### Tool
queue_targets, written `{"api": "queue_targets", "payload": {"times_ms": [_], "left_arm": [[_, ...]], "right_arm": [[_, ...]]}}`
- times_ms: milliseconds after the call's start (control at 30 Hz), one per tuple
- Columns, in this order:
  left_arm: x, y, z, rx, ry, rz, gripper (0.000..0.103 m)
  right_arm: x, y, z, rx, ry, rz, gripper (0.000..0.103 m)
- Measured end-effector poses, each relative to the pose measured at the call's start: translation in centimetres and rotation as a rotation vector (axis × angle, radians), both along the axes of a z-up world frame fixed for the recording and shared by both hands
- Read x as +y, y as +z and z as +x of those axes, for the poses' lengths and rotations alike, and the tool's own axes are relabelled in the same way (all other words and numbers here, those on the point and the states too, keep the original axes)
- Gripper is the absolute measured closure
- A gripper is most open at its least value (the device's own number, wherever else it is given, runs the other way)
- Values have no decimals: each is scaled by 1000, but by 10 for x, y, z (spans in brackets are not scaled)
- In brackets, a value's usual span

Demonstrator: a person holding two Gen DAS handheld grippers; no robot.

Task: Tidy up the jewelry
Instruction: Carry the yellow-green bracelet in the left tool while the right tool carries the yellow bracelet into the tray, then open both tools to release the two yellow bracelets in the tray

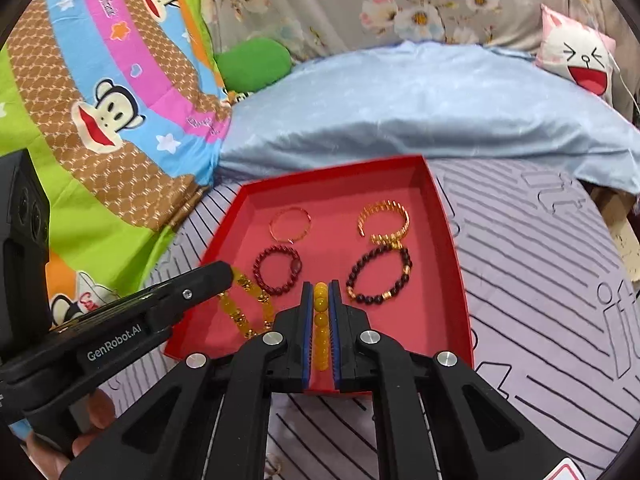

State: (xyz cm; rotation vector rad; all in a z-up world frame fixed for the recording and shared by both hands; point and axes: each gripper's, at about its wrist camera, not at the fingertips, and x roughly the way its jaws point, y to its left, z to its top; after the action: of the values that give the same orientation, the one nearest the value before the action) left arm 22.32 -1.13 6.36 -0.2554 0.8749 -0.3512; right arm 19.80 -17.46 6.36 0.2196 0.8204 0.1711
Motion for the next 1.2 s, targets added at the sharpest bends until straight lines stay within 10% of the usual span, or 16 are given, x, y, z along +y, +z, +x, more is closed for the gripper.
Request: {"api": "queue_targets", "payload": {"times_ms": [500, 767, 1200], "left_arm": [[13, -38, -5, -27, 94, 245, 94], [12, -36, -9, -63, 117, 260, 72], [14, -22, -39, -100, 117, 240, 70]], "right_arm": [[-7, -32, 2, 35, -39, -139, 95], [-3, -24, -7, 3, -42, -154, 89], [-6, -10, -35, -17, -43, -132, 85]]}}
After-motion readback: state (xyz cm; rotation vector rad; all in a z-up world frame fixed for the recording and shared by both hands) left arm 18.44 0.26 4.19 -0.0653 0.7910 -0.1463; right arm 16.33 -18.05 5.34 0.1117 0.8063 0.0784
